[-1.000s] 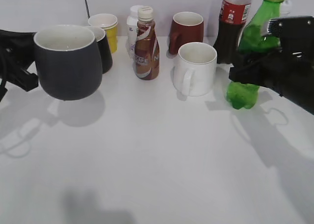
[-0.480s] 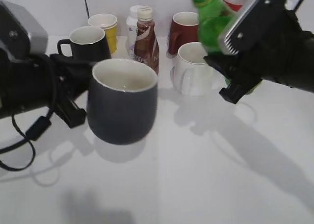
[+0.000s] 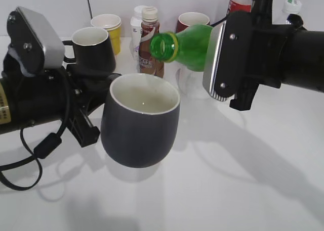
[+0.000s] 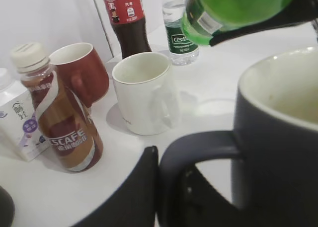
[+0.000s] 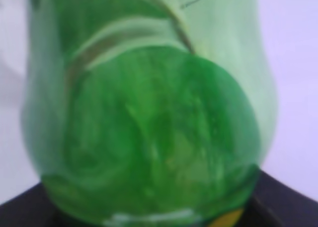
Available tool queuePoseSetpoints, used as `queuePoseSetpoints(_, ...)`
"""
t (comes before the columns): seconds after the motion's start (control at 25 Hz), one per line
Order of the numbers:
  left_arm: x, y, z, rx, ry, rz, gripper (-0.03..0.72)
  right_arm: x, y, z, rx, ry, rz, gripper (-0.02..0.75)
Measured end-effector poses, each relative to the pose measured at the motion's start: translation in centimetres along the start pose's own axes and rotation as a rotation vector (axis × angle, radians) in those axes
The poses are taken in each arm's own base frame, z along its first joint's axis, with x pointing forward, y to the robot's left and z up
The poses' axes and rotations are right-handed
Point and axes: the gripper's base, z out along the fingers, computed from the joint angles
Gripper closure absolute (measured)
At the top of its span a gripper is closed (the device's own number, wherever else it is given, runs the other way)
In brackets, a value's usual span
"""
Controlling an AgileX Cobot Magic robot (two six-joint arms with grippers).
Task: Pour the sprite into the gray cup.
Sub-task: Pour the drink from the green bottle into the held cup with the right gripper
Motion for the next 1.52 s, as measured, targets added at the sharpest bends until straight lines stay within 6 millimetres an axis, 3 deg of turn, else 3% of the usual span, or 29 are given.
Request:
queuePoseSetpoints(0.68, 0.0, -0.3, 0.0, 0.031, 0.005, 0.046, 0.639, -0.4, -0.8, 0.0, 0.086, -0.028, -0.285, 0.321)
queuePoseSetpoints(1.52, 0.0, -0.3, 0.0, 0.033, 0.005, 0.049, 0.639, -0.6, -1.1, -0.1, 0.135, -0.032, -0.457, 0.321)
